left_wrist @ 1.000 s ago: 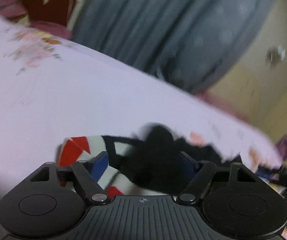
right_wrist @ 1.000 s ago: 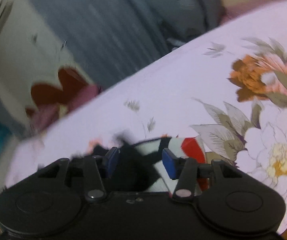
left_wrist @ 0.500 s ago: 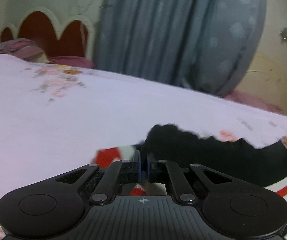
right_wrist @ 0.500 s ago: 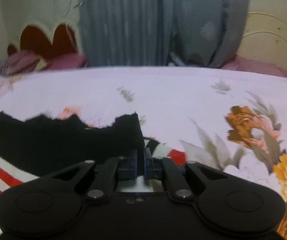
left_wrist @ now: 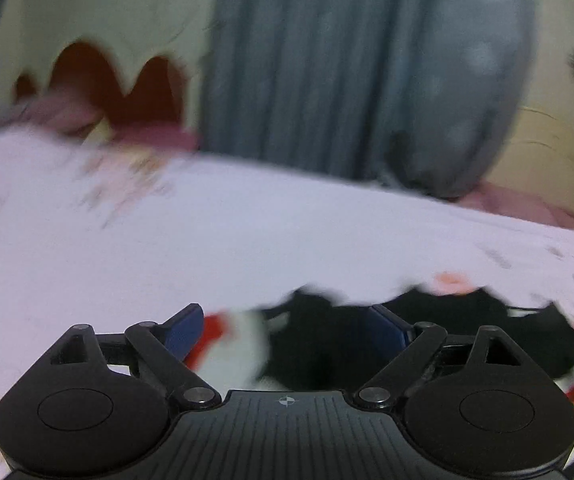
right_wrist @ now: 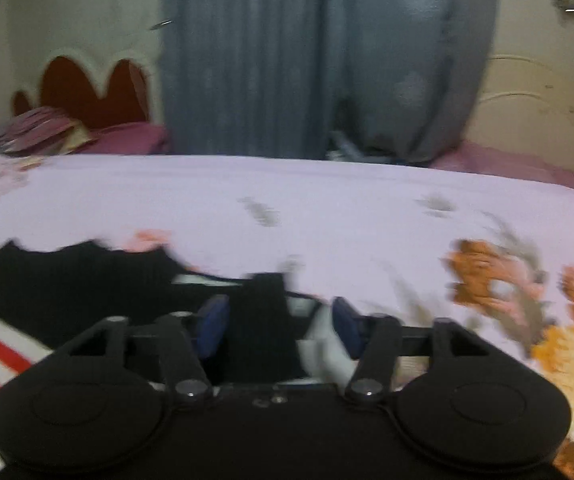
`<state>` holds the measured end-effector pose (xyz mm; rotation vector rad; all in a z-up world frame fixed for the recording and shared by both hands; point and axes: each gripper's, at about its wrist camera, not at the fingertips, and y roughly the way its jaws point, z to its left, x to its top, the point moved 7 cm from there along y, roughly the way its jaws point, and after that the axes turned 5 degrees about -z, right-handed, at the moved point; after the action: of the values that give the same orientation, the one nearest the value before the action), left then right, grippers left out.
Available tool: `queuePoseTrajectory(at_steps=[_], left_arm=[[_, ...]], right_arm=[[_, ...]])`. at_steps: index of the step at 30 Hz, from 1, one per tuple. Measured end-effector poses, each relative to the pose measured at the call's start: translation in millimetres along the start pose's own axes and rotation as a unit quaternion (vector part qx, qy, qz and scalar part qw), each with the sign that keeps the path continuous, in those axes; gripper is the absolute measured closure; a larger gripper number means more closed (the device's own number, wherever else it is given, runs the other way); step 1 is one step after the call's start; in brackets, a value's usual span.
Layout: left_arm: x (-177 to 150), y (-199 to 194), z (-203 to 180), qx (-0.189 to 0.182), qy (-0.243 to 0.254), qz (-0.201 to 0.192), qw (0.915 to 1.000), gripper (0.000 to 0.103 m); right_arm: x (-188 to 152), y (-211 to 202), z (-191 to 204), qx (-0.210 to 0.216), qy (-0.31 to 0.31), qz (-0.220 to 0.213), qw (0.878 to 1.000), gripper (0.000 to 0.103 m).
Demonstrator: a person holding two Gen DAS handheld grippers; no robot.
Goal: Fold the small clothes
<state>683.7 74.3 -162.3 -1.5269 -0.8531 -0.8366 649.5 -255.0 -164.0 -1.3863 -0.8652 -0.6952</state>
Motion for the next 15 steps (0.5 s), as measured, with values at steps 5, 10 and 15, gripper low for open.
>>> queuePoseTrajectory(at_steps=[5,10,15], left_arm=[[-13.5,23.0,-88.0,-0.092,0.082,0.03,0.9918,0.016],[-38.5,43.0,-61.1,-0.039,0.115,0.062,0.9906,0.016],[-46.5,32.9,16.2,-0.03,0.036,0.073,0.9962,0.016]], right_arm=[[-9.5,34.9,76.1,0.066,-0.054,0.042,0.995,0.067],[-23.7,41.1,87.8,0.065,-0.105,0.051,0.991,0.058],[-33.5,33.2,-13.0,-0.026,-0.037,0.061,0.997,0.049]])
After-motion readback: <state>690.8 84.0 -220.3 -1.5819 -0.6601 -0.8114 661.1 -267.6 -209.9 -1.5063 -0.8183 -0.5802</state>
